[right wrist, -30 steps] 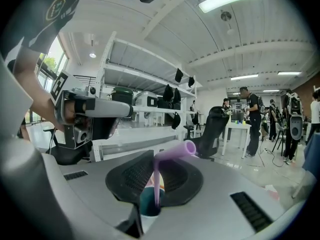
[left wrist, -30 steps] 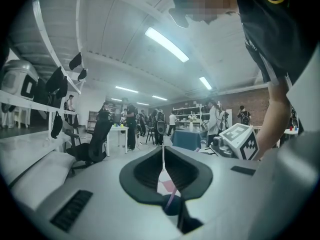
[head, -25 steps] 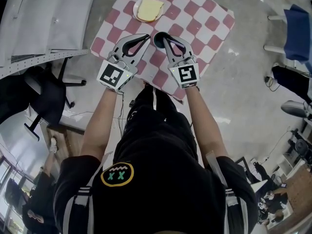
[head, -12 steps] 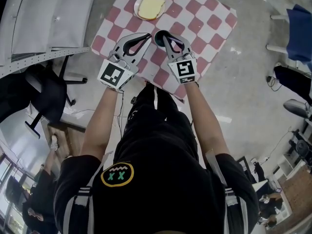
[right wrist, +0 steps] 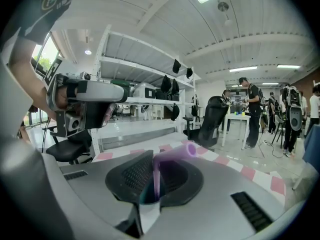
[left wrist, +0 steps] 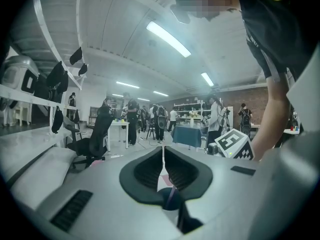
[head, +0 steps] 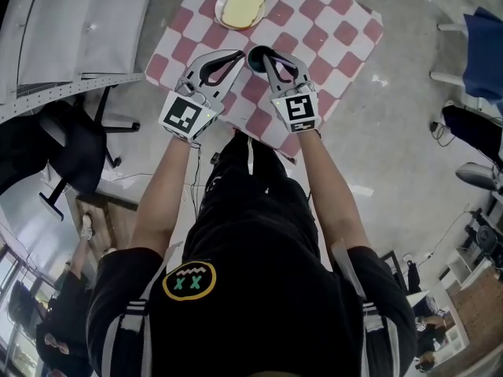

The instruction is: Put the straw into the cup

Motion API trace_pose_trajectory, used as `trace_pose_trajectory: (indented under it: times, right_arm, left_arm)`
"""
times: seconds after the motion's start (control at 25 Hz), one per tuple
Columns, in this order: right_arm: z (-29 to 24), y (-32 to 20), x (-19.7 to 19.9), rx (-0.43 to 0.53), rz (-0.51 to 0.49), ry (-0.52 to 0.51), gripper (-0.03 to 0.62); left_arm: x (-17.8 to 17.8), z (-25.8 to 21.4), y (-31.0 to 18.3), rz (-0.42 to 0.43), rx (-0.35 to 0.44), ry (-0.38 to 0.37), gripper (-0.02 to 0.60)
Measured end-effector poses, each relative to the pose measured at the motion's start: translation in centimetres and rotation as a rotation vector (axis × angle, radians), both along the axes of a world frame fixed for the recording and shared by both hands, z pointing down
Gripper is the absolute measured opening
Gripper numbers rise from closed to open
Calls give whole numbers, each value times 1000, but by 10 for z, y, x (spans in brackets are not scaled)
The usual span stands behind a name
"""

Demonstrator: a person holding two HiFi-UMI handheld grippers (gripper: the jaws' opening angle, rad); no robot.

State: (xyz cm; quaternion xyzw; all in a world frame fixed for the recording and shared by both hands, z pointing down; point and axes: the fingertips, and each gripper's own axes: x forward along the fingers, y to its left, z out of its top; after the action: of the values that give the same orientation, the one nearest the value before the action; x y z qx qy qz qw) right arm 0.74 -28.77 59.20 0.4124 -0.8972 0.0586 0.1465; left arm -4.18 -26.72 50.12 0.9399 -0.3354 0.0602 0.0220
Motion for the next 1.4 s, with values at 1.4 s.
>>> trace_pose_trajectory:
  times: [1.4]
  right_arm:
    - [-236,112,13,288,-97,-184,117]
  left_arm:
    - [32,-157,90,15,41,100,29]
